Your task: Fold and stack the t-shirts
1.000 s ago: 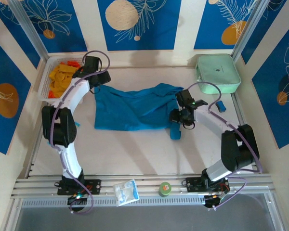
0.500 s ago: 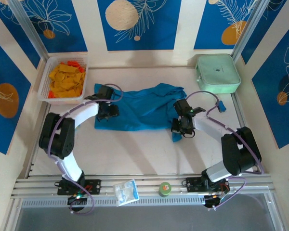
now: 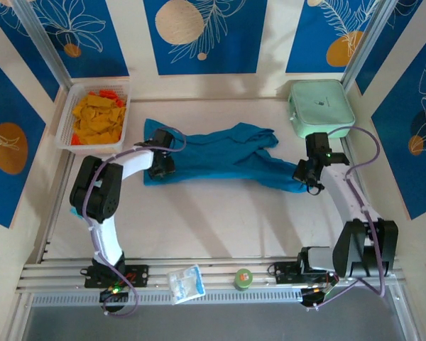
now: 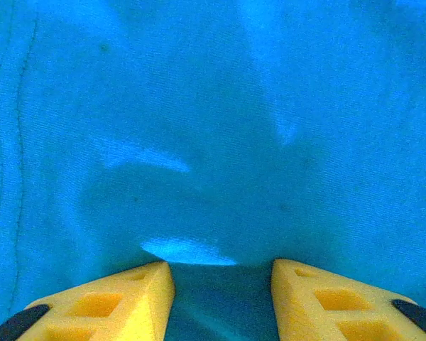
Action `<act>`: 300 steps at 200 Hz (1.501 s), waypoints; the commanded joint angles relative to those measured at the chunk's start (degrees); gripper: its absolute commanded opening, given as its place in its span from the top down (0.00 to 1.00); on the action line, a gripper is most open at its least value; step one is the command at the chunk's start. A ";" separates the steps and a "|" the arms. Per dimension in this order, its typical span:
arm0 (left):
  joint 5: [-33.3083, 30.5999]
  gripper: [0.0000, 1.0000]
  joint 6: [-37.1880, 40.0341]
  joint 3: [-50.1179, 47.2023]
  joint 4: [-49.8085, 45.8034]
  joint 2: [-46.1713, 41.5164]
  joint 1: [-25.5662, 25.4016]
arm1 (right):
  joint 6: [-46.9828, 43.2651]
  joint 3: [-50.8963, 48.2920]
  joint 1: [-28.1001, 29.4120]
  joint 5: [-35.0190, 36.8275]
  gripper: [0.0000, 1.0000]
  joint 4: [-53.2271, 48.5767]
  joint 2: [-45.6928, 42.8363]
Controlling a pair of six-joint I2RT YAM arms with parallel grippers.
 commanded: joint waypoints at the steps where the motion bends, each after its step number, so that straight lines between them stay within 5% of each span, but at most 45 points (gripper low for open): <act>1: -1.92 0.57 2.37 1.66 -3.83 3.30 0.30 | -1.61 2.55 -0.19 -0.52 1.00 -1.31 3.11; 19: -2.84 0.56 3.87 5.32 -6.36 3.38 0.23 | -1.97 4.73 -0.61 -0.54 1.00 -1.35 4.97; 39: -2.69 0.39 5.78 9.74 -8.88 3.66 0.29 | -2.49 7.65 -1.56 -0.63 1.00 -0.98 8.30; 63: -2.32 0.31 6.98 12.92 -11.51 2.67 0.14 | -2.81 11.49 -2.46 -0.53 1.00 0.62 14.30; 113: -3.49 0.21 6.13 6.62 -17.52 -7.99 -0.55 | -4.10 23.11 -2.11 -2.83 1.00 0.97 28.53; 149: -3.10 0.22 2.18 -4.02 -19.78 -15.54 -0.49 | -5.04 24.53 0.67 -2.40 0.54 0.37 29.07; 185: 1.24 0.28 0.53 -8.61 -15.22 -15.03 -0.55 | -4.39 20.62 3.96 -2.31 0.48 0.23 23.74; 220: -1.22 0.36 0.41 -7.40 -10.65 -9.82 -0.46 | -3.66 14.93 8.05 -1.40 0.49 -0.53 16.21; 262: -1.80 0.60 1.81 -1.08 -8.42 -4.10 -0.52 | -2.58 9.29 10.44 -1.93 0.57 -1.45 7.71; 290: -1.55 0.96 2.22 1.28 -10.65 -5.24 -0.82 | -2.50 8.67 10.36 -1.87 0.73 -2.87 3.51; 300: -1.31 1.00 2.02 1.21 -12.14 -7.10 -1.15 | -2.59 8.96 10.31 -2.11 0.78 -3.49 2.43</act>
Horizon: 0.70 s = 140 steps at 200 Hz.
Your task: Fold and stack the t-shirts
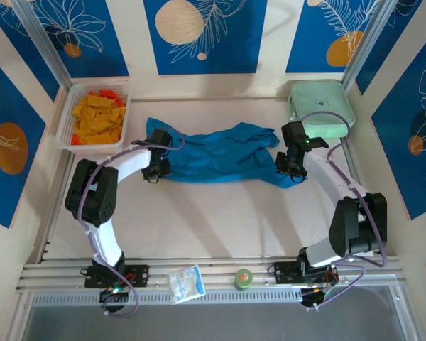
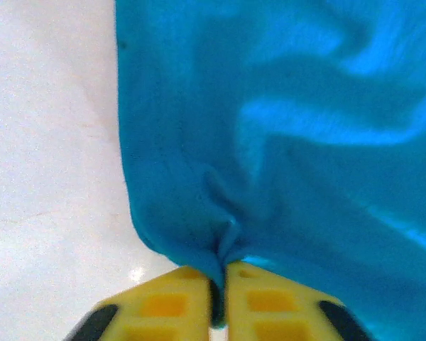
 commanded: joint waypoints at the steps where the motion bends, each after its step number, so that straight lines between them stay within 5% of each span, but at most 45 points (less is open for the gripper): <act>1: -0.13 1.00 0.53 1.63 -2.70 -2.87 -0.78 | 0.80 -0.14 -0.09 -0.87 0.79 -2.34 -3.58; 37: 0.24 1.00 0.55 2.07 -13.02 -11.08 -2.40 | -0.02 2.16 -0.11 -2.76 0.90 -4.17 -5.68; 92: 2.22 1.00 1.77 0.58 -26.08 -20.91 -2.65 | -1.97 3.79 -0.03 -6.31 0.94 -5.88 -6.39; 140: 1.65 1.00 5.12 9.03 -28.27 -14.75 -2.53 | -3.20 3.97 -0.20 -6.63 0.95 -5.65 -5.51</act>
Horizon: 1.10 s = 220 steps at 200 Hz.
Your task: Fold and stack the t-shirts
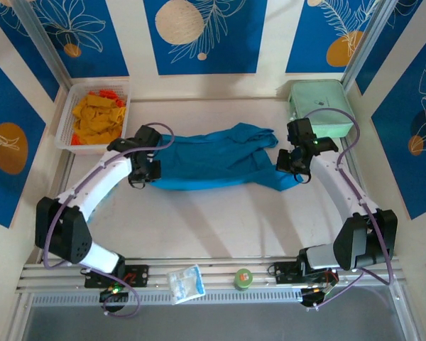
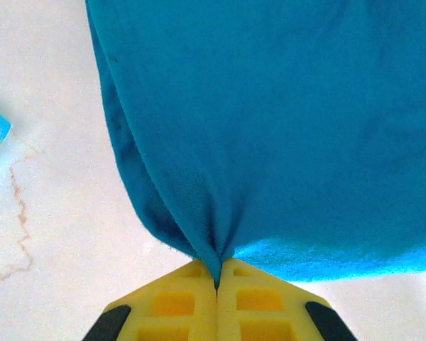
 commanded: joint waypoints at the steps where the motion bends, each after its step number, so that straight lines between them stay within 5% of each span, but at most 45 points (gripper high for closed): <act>1: -0.01 1.00 3.20 7.19 -3.38 5.42 -0.03 | -1.47 1.44 -0.20 -1.82 0.95 -1.16 -0.26; 71: 0.34 1.00 8.24 54.12 -13.54 46.52 0.60 | -1.90 0.92 -1.15 -1.30 0.97 0.38 3.18; 92: 1.09 0.80 8.11 66.78 -15.49 56.97 0.72 | -2.12 1.22 -1.29 -1.06 0.97 0.51 4.40; 102: 1.04 0.60 7.54 69.25 -15.35 59.09 0.85 | -2.30 1.52 -1.33 -0.93 0.97 0.42 4.88; 110: 1.02 0.47 7.07 68.93 -14.66 59.03 0.81 | -2.42 1.75 -1.30 -0.92 0.97 0.29 5.06; 127: 0.89 0.37 6.26 63.33 -11.57 54.97 0.78 | -2.56 2.15 -1.24 -0.92 0.97 0.15 5.18; 173: -2.10 0.46 4.01 41.36 -4.41 36.70 0.92 | -1.76 2.13 0.06 -1.40 0.97 0.19 4.74; 220: -0.58 0.53 0.27 21.79 5.41 28.04 3.37 | -0.88 1.53 2.54 -1.23 0.97 0.59 5.05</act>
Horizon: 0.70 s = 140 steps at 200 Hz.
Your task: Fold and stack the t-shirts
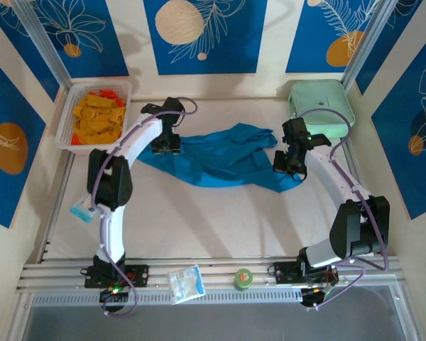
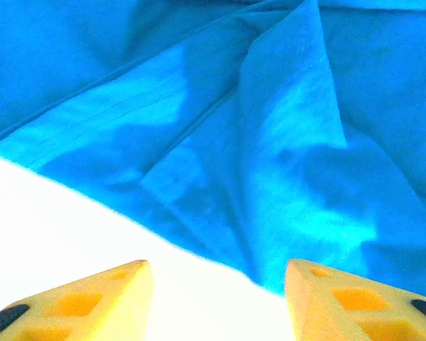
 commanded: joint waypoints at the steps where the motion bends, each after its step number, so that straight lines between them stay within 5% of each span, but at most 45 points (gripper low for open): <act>1: 0.59 0.53 -3.12 -8.80 6.67 -1.76 2.22 | 0.56 0.77 1.25 -0.81 0.97 -0.19 -0.12; 51: 5.15 0.59 -4.84 -15.10 17.14 -0.94 4.28 | 0.83 0.33 2.40 -0.40 0.98 -0.33 -0.14; 140: 3.52 0.59 -5.67 -12.89 19.13 3.85 6.24 | 1.09 -0.45 2.71 -0.53 0.98 0.06 0.47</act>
